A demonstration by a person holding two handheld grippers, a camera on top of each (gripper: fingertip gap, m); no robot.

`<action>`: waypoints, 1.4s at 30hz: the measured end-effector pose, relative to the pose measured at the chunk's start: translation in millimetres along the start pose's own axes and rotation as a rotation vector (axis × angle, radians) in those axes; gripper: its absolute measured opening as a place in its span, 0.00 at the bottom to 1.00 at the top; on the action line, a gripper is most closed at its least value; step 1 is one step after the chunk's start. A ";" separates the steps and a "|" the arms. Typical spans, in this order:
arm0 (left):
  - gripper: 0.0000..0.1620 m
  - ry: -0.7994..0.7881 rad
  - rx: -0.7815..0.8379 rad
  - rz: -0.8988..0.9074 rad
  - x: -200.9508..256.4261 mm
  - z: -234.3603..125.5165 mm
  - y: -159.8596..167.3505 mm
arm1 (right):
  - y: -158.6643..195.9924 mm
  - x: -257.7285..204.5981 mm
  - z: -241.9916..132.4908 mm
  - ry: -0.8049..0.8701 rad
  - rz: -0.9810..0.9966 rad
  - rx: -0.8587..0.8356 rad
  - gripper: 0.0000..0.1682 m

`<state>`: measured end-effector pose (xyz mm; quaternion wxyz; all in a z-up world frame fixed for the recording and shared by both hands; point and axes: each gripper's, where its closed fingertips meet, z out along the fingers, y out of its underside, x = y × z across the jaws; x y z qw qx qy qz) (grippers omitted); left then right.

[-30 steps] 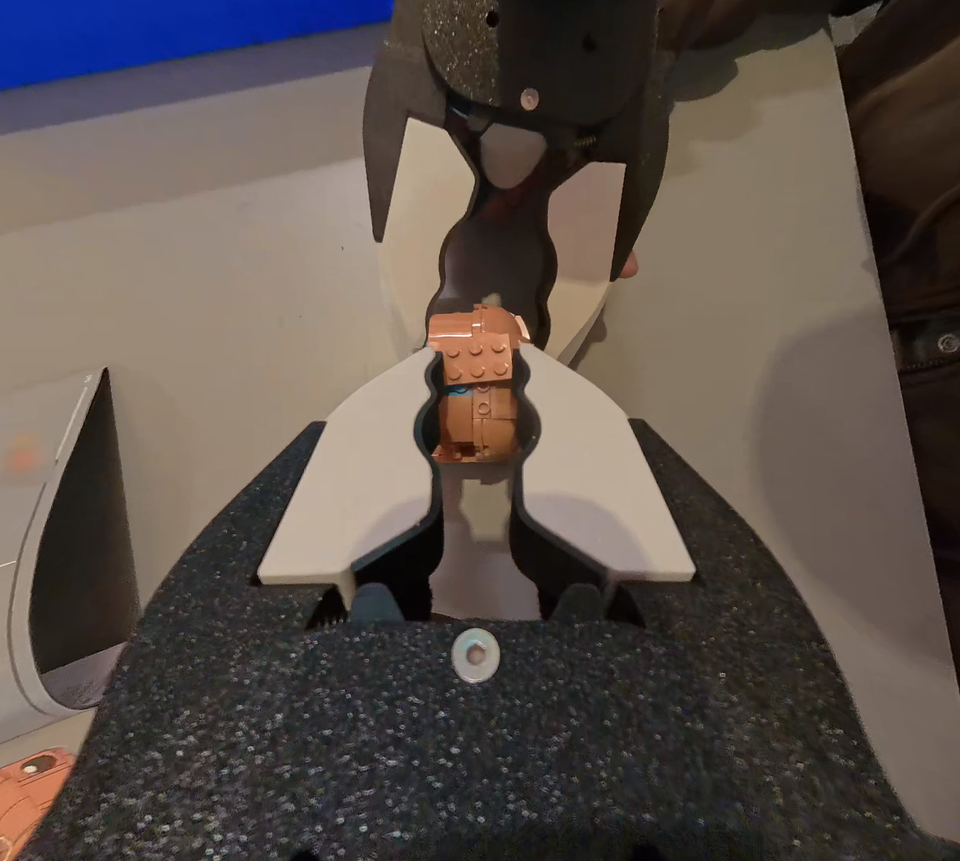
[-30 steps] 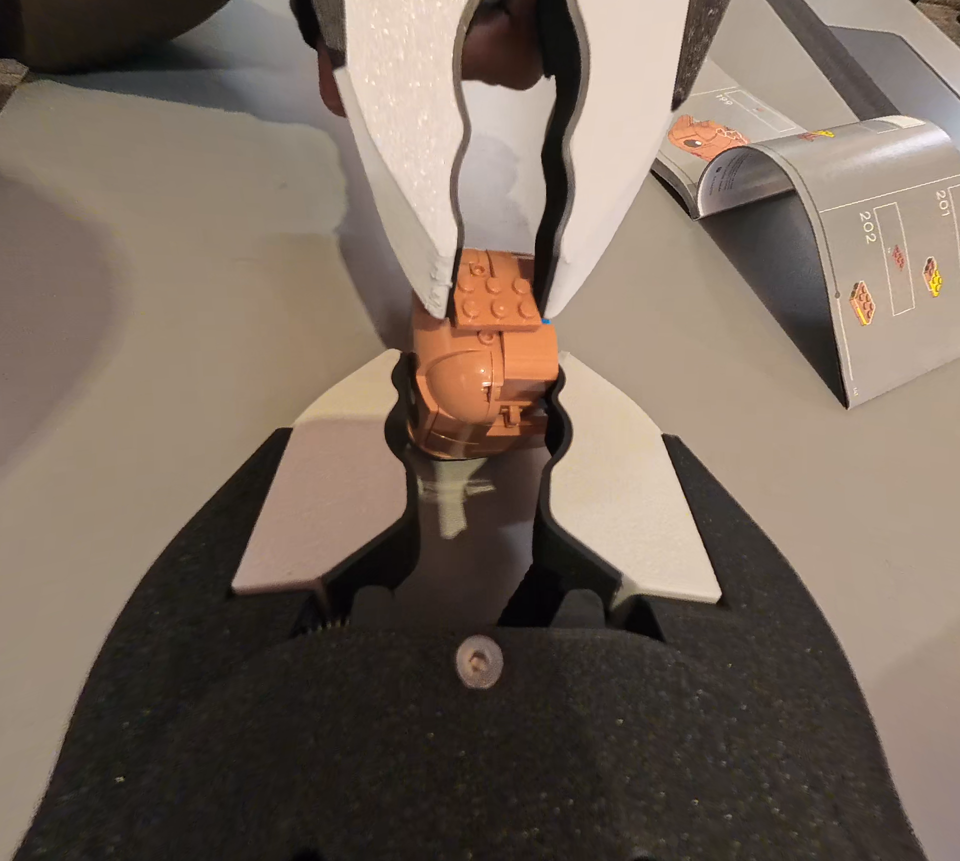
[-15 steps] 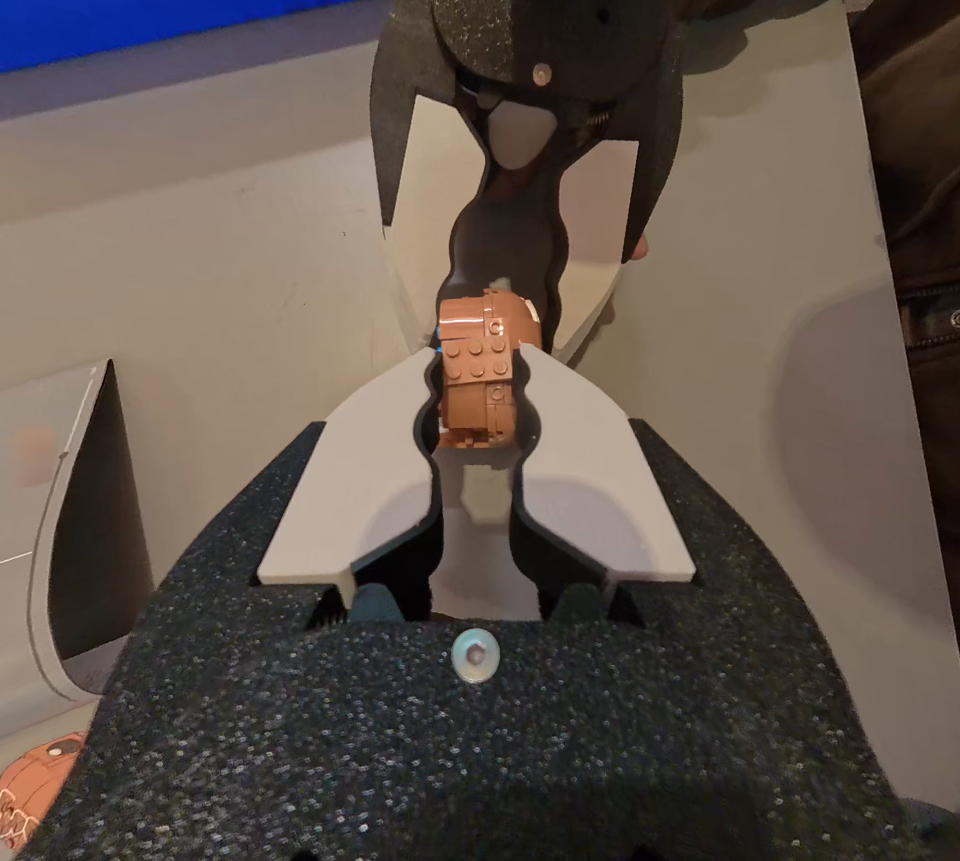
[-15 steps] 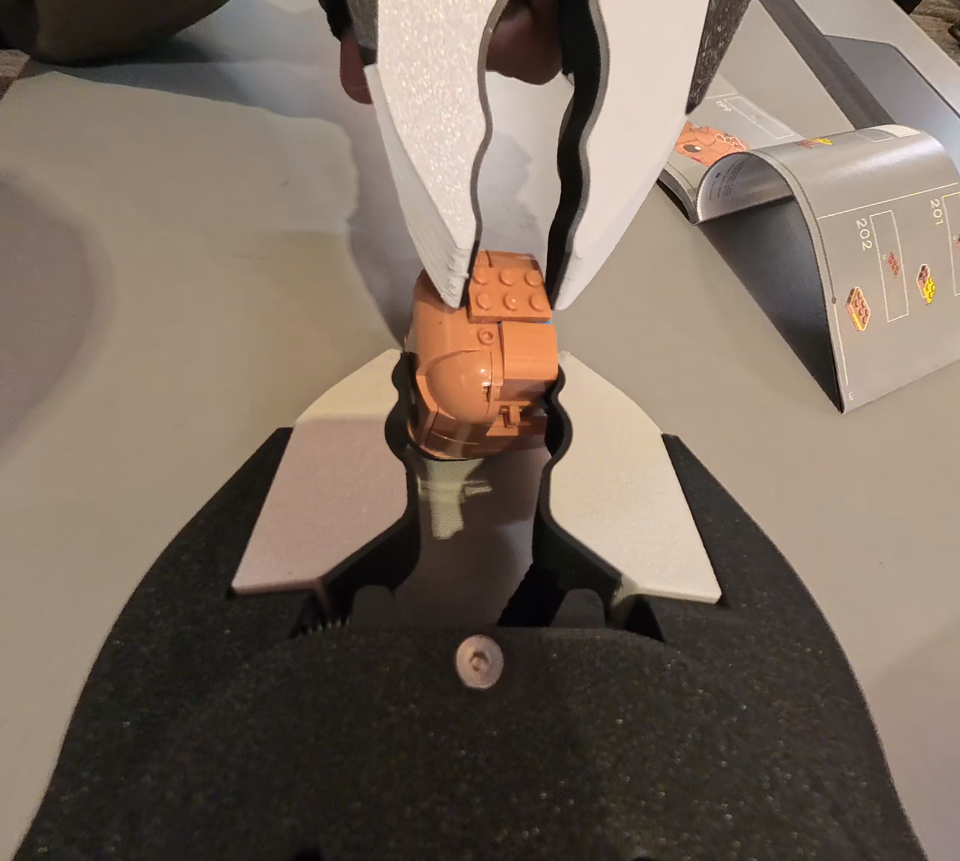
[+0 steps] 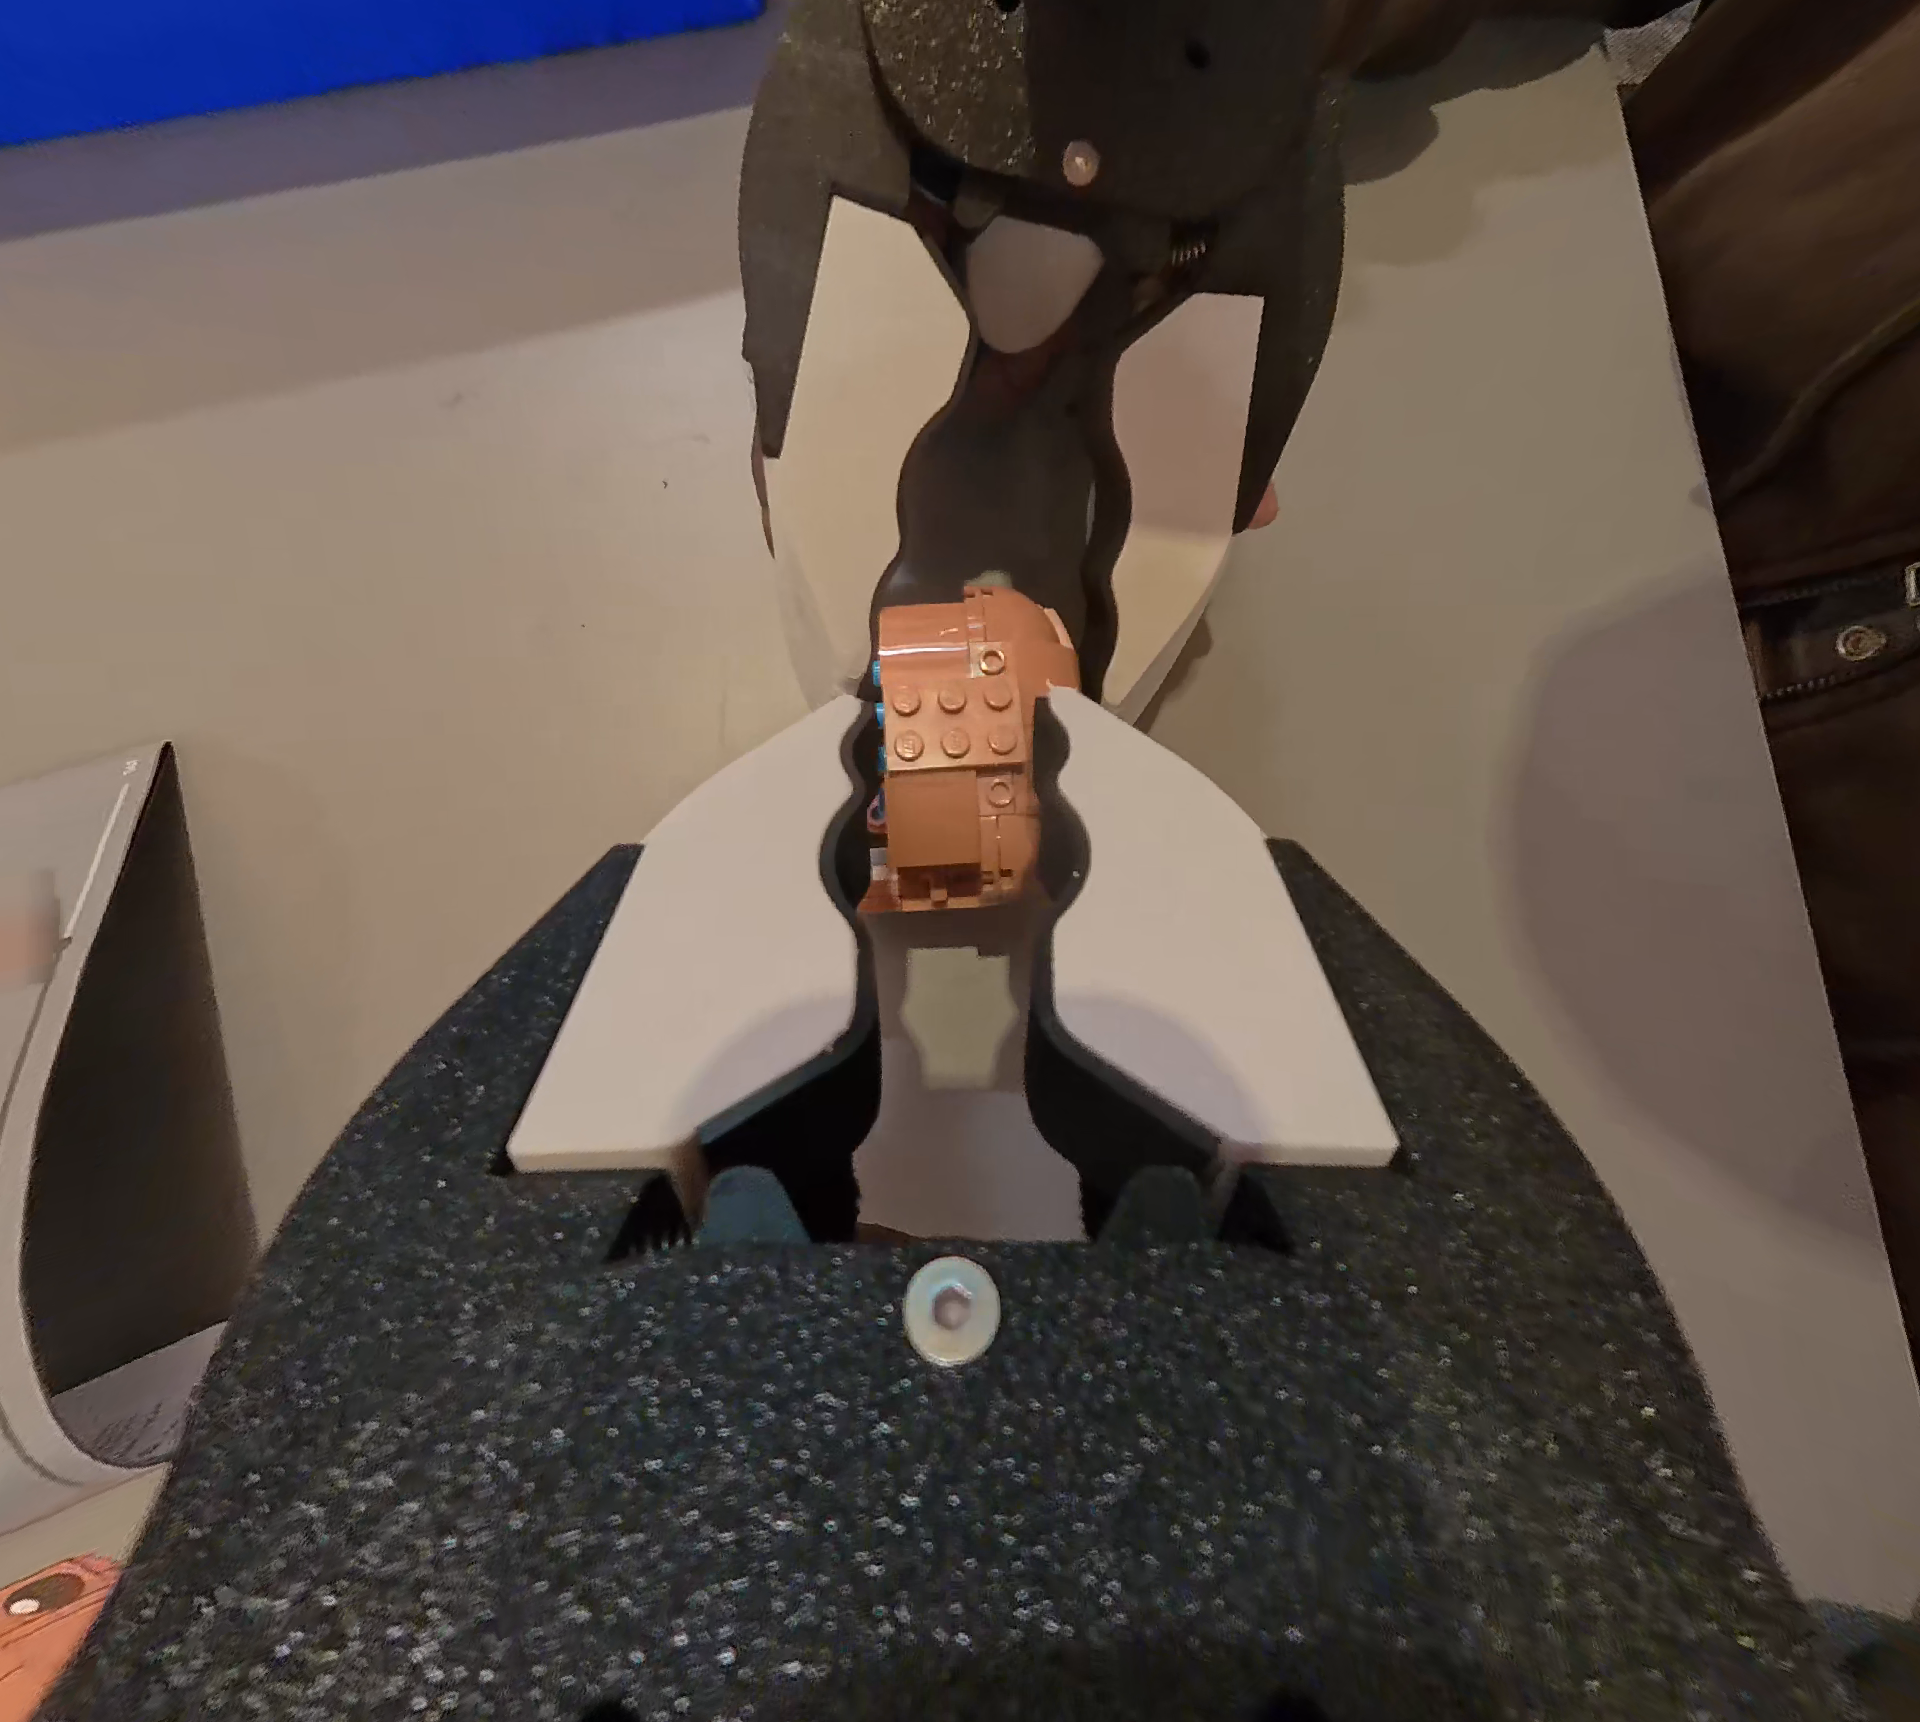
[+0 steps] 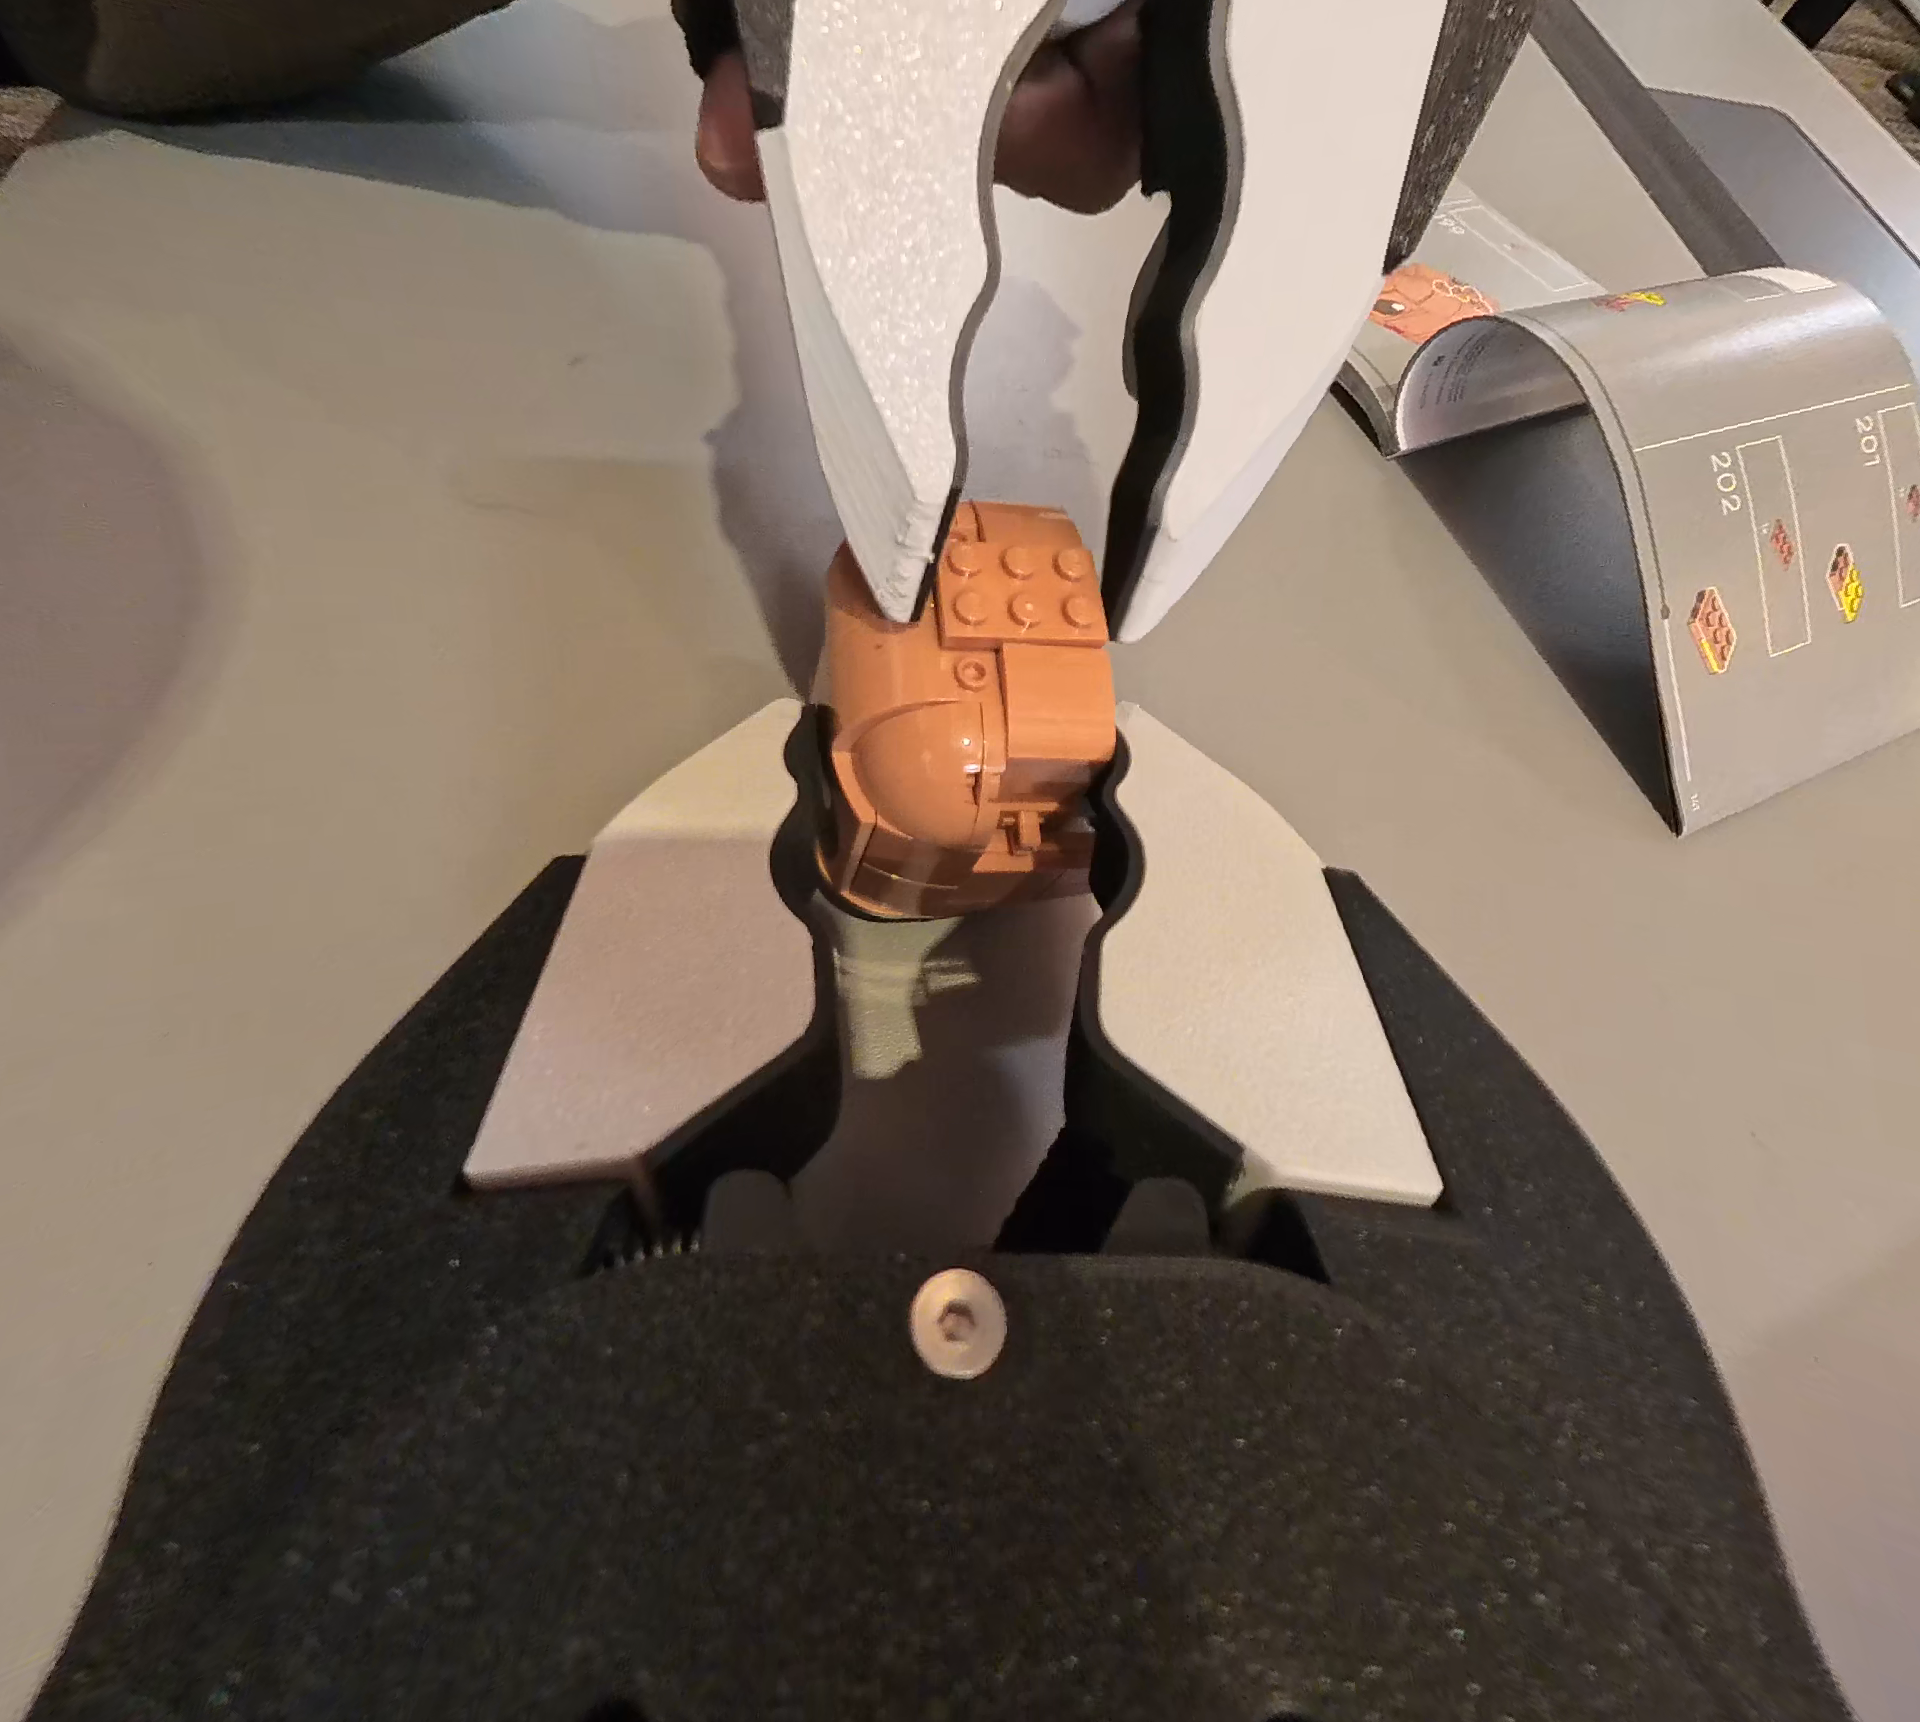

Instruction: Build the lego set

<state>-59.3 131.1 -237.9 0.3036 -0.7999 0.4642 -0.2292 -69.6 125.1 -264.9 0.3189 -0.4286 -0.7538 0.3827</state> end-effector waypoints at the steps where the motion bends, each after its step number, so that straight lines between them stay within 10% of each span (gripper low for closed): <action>1: 0.18 -0.001 0.001 -0.002 -0.3 -0.1 0.1 | -0.1 0.0 0.0 0.000 -0.001 0.000 0.29; 17: 0.35 -0.167 0.278 -0.130 2.2 -0.8 24.0 | -0.1 -0.5 -0.5 0.002 -0.013 0.002 0.29; 29: 0.51 -0.237 0.161 -0.205 -6.1 16.4 46.7 | -0.2 -2.0 -1.1 0.017 -0.063 0.008 0.29; 42: 0.46 -0.218 0.051 -0.157 -6.1 40.4 45.7 | -5.0 -4.9 -3.0 -0.002 -0.091 0.046 0.28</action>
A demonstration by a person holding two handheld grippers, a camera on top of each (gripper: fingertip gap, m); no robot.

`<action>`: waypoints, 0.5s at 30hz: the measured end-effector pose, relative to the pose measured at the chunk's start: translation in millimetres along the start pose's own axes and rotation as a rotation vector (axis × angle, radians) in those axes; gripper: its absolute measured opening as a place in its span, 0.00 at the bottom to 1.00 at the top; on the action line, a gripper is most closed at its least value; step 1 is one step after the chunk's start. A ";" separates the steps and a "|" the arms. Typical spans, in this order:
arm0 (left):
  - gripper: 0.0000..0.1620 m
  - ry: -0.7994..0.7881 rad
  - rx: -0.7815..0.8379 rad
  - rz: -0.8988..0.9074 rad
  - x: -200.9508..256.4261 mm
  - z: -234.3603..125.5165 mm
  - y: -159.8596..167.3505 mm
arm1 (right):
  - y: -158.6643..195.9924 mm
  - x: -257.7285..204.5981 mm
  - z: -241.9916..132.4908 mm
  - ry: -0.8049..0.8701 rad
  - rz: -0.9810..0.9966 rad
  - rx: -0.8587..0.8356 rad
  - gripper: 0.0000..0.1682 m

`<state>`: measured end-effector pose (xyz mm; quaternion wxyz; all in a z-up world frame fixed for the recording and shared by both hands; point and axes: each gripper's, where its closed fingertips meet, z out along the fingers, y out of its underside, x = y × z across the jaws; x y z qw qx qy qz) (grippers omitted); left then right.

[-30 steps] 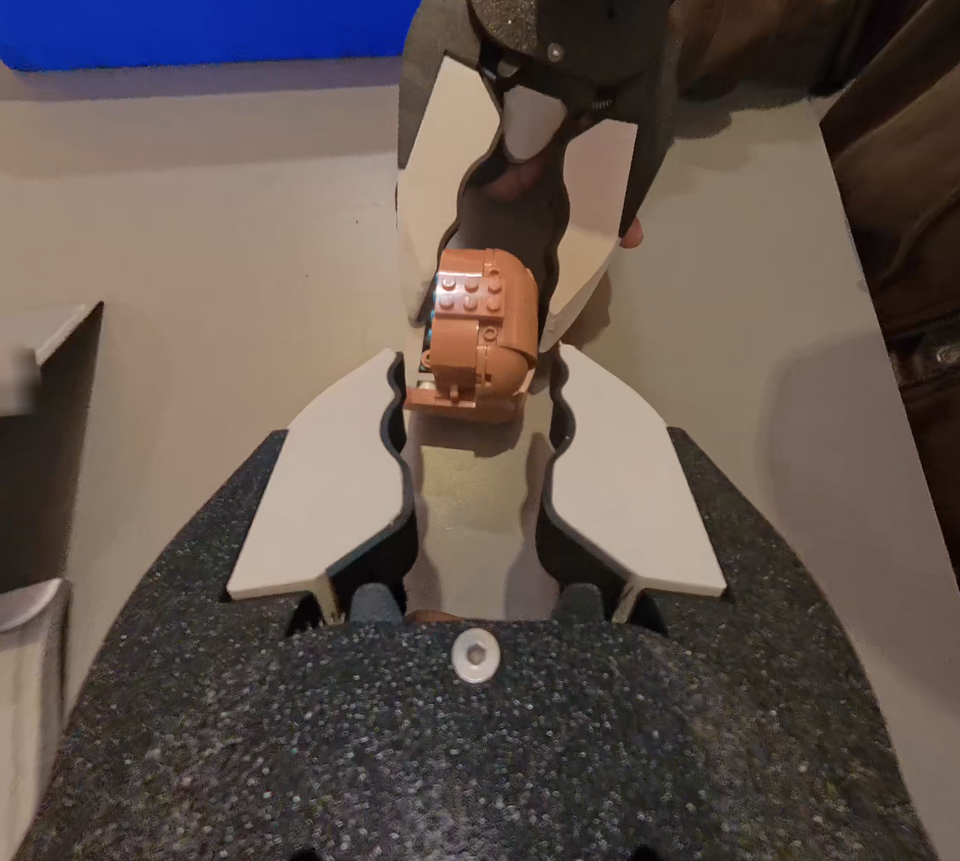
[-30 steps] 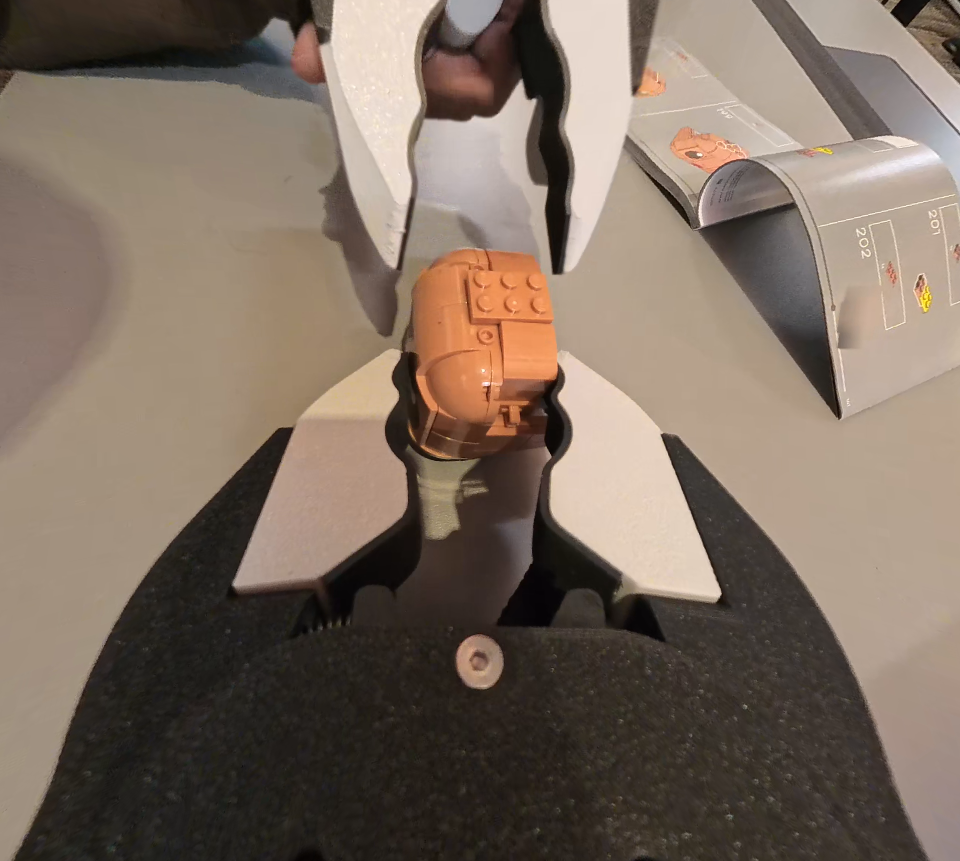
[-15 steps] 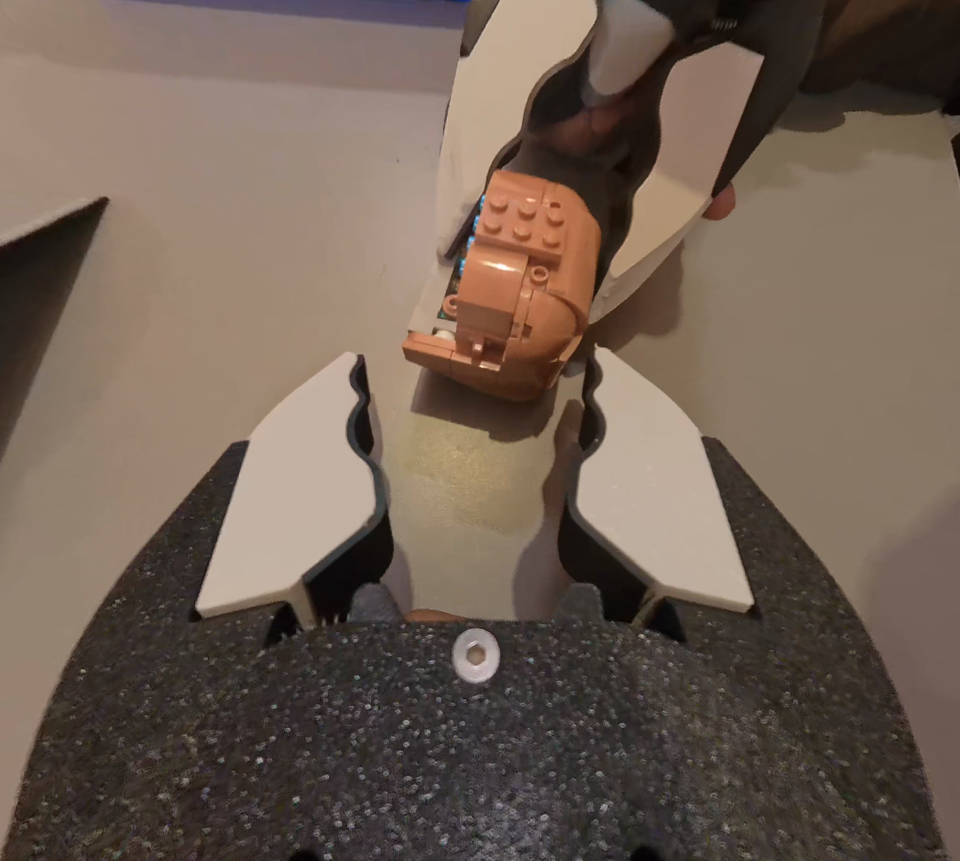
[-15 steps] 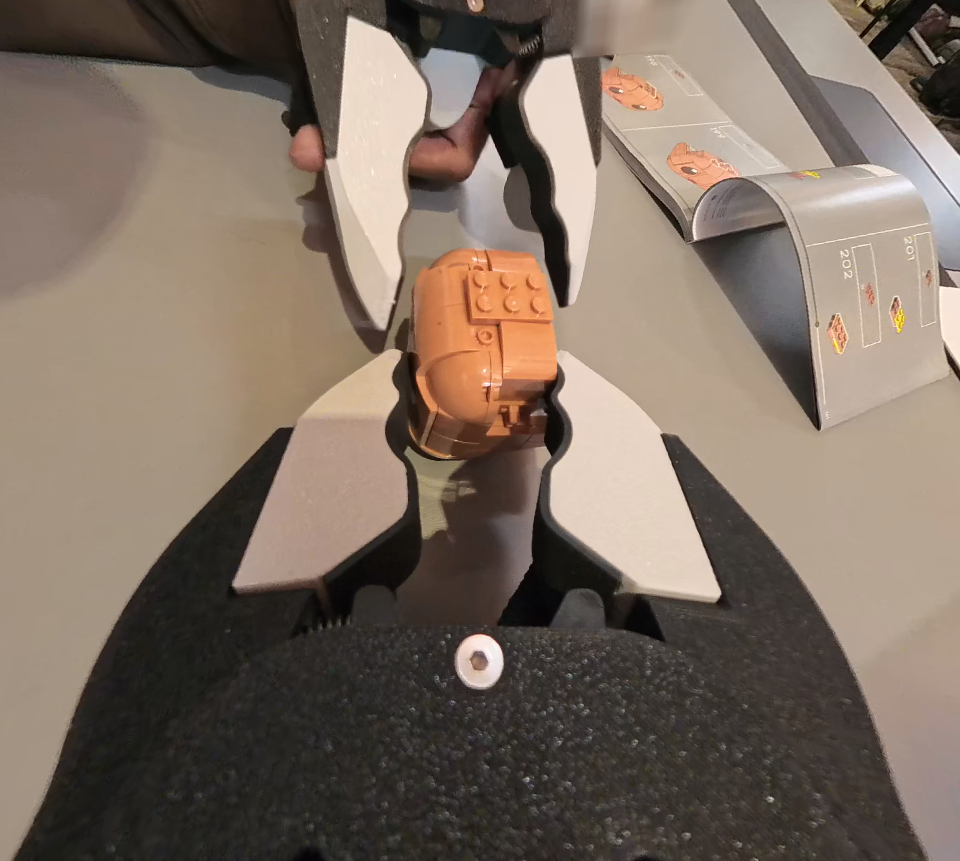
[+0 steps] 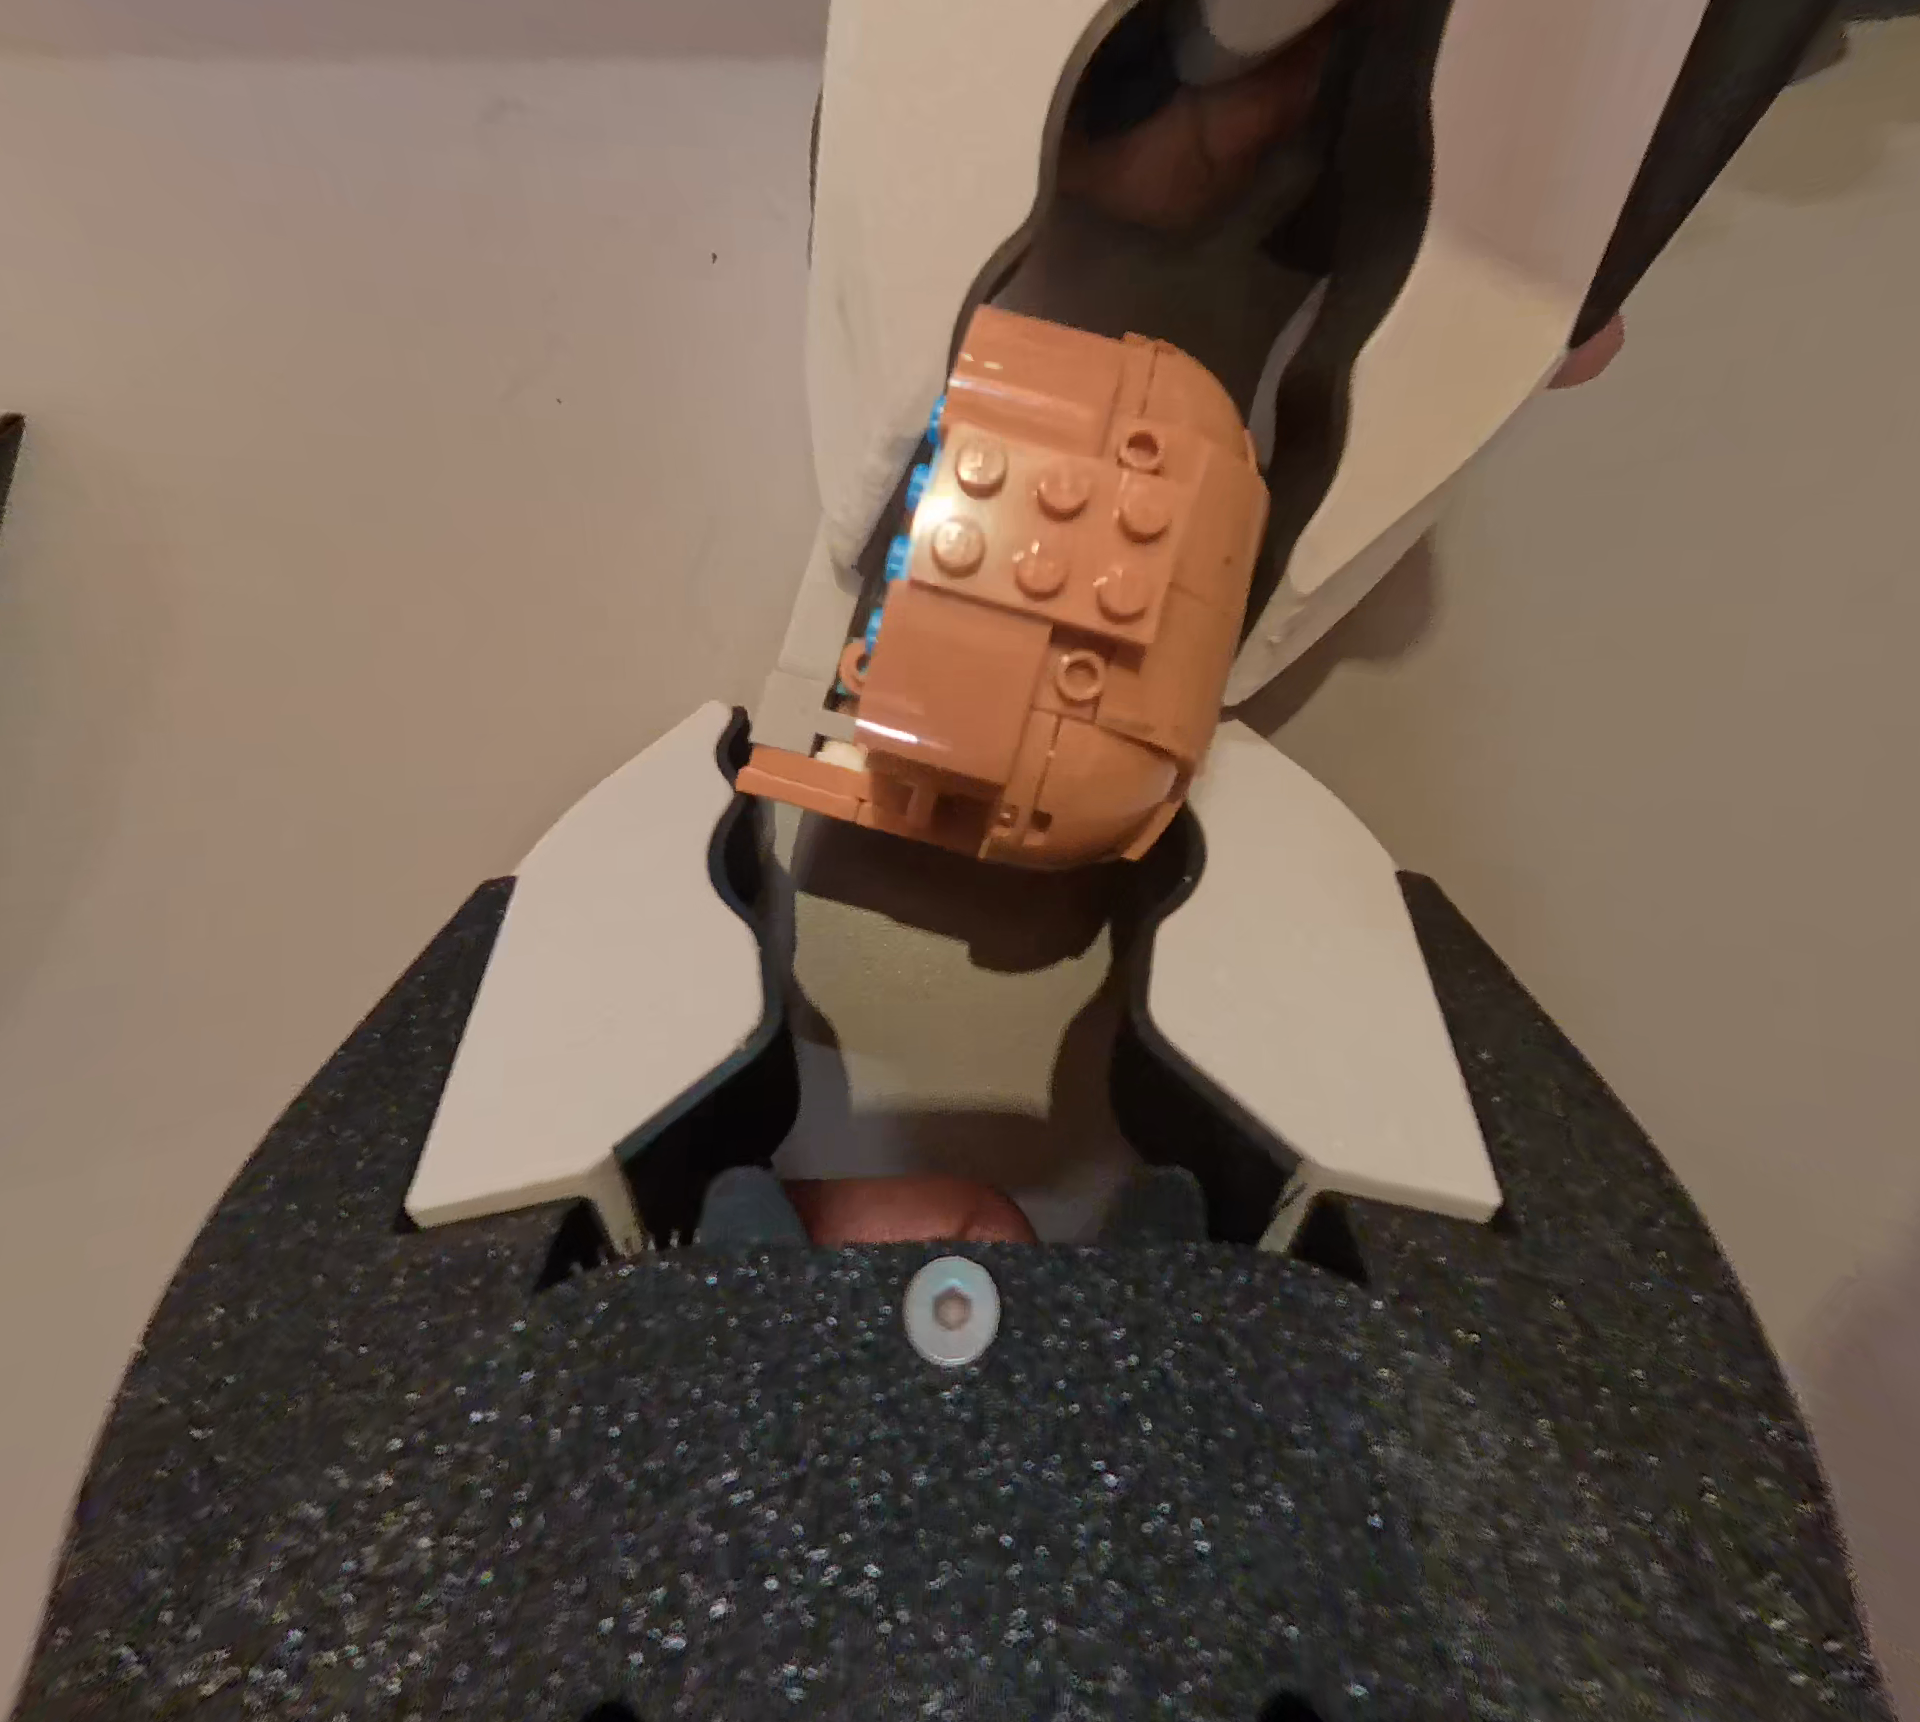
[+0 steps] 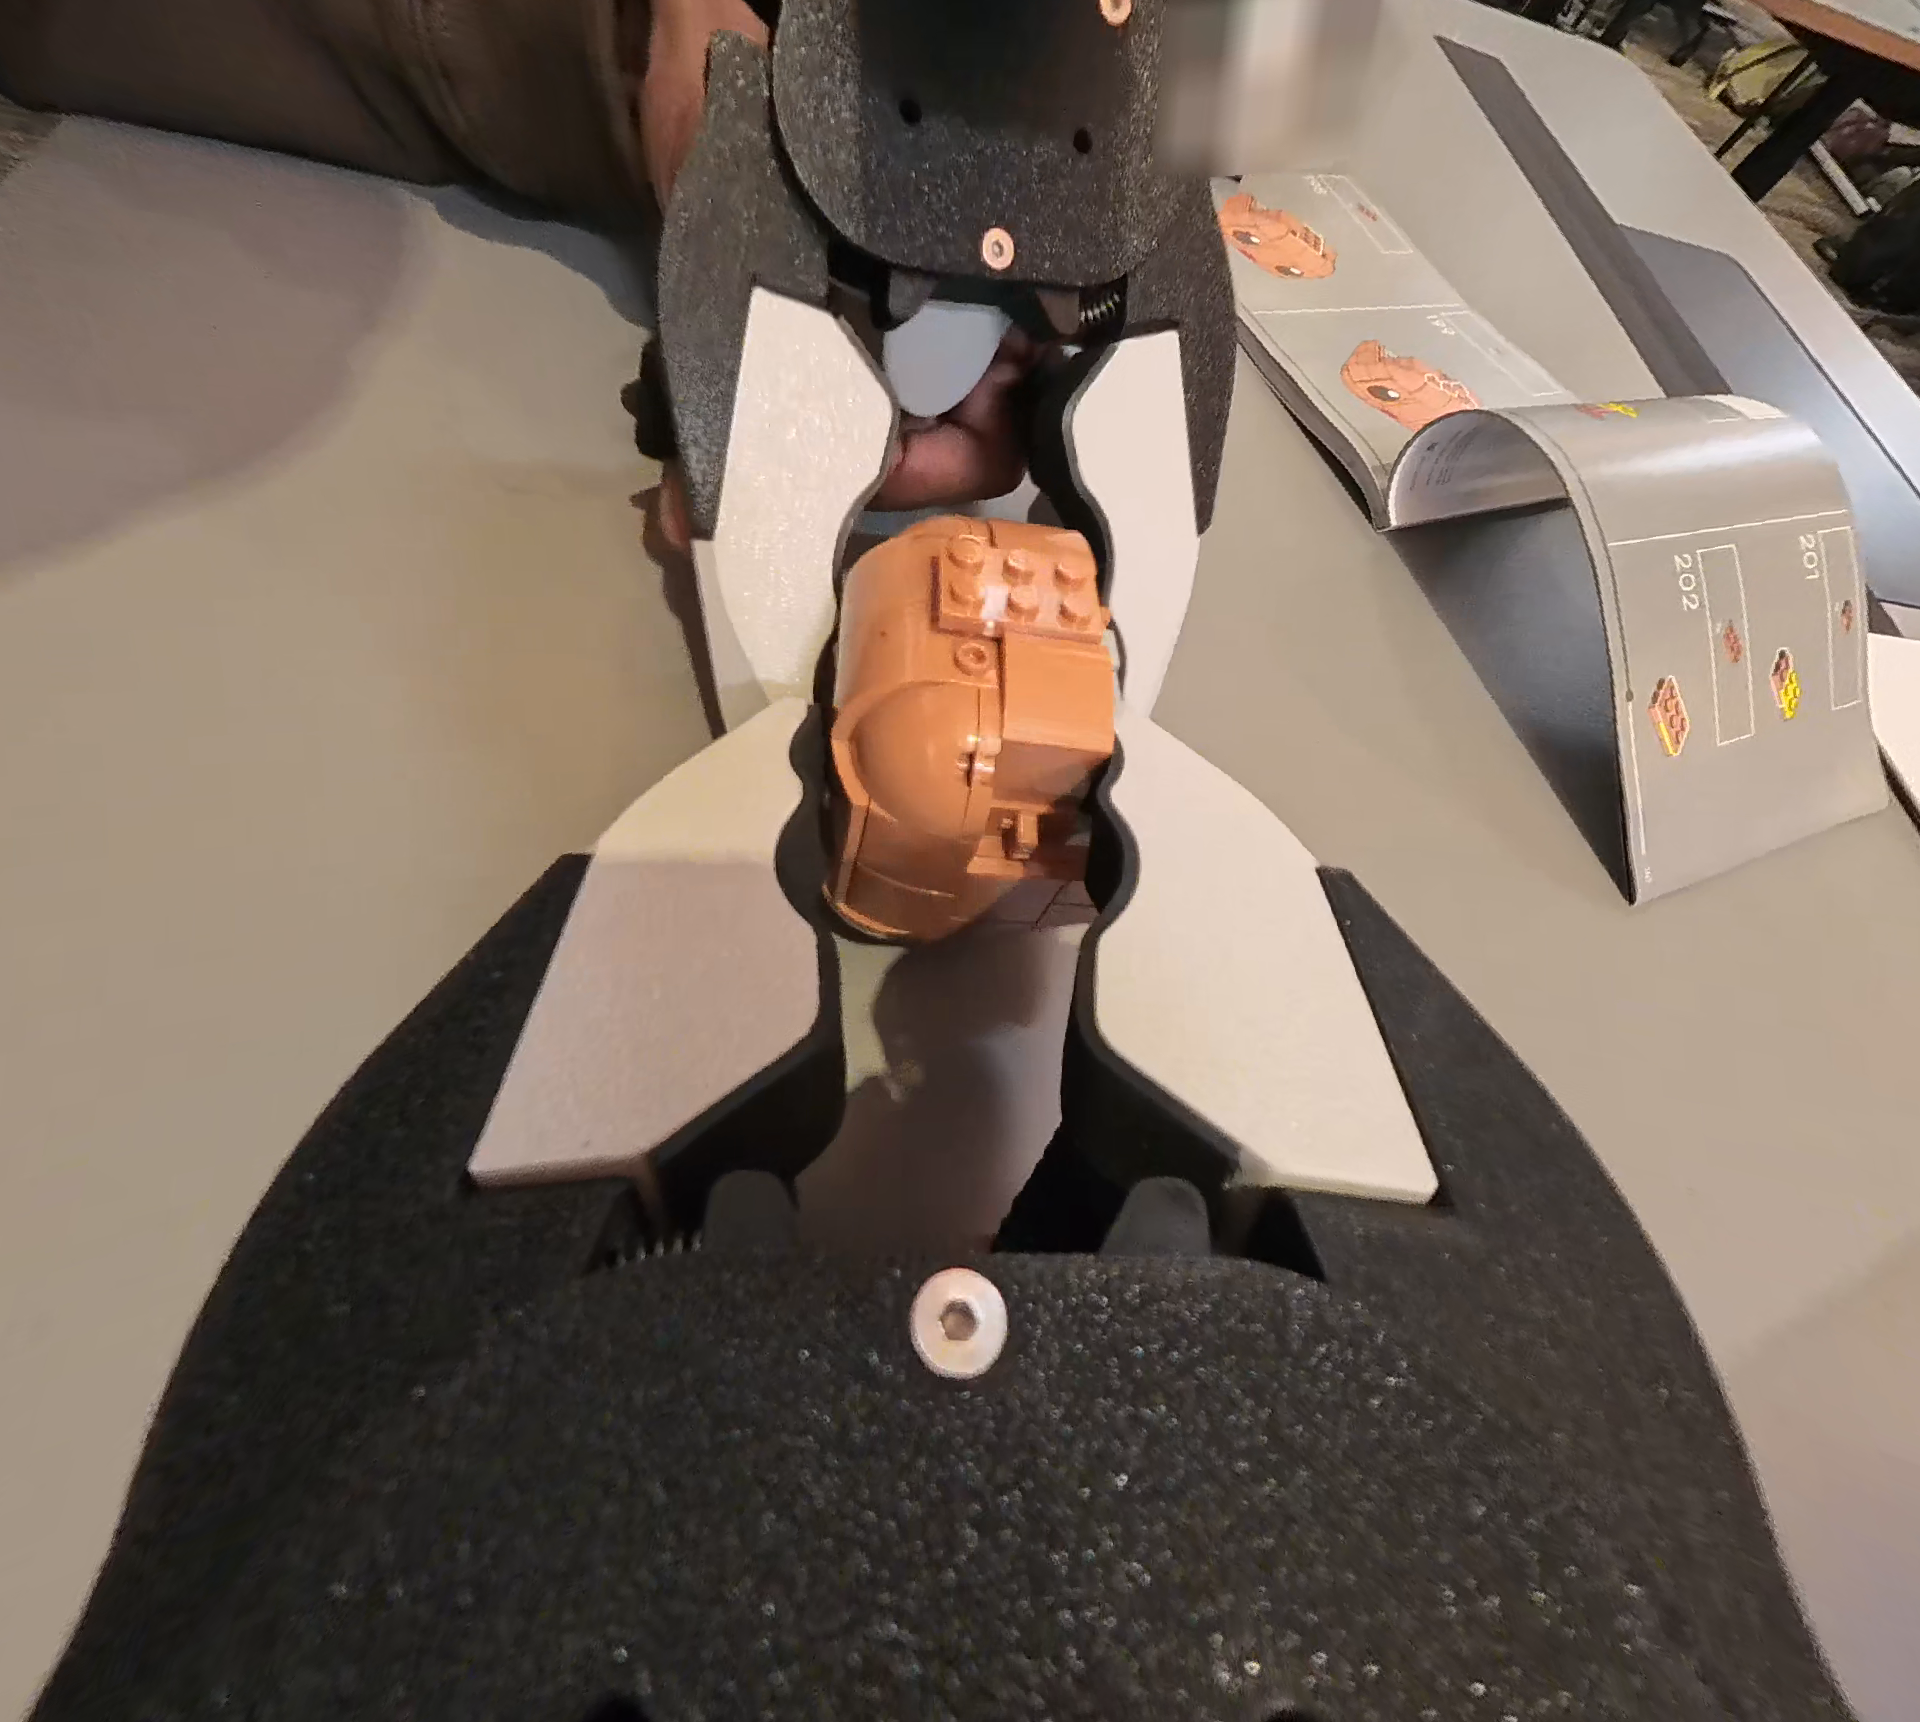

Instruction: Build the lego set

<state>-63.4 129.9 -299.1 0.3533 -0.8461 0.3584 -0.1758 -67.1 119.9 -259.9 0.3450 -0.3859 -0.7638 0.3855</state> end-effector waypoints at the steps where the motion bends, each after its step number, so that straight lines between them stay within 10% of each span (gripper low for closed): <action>1: 0.46 0.008 0.004 -0.009 0.0 -0.5 -0.5 | 0.0 0.6 -0.1 0.000 0.007 0.000 0.28; 15: 0.45 0.035 0.020 -0.025 1.8 -2.1 -2.1 | -12.3 -1.0 -11.9 -0.048 0.038 0.089 0.38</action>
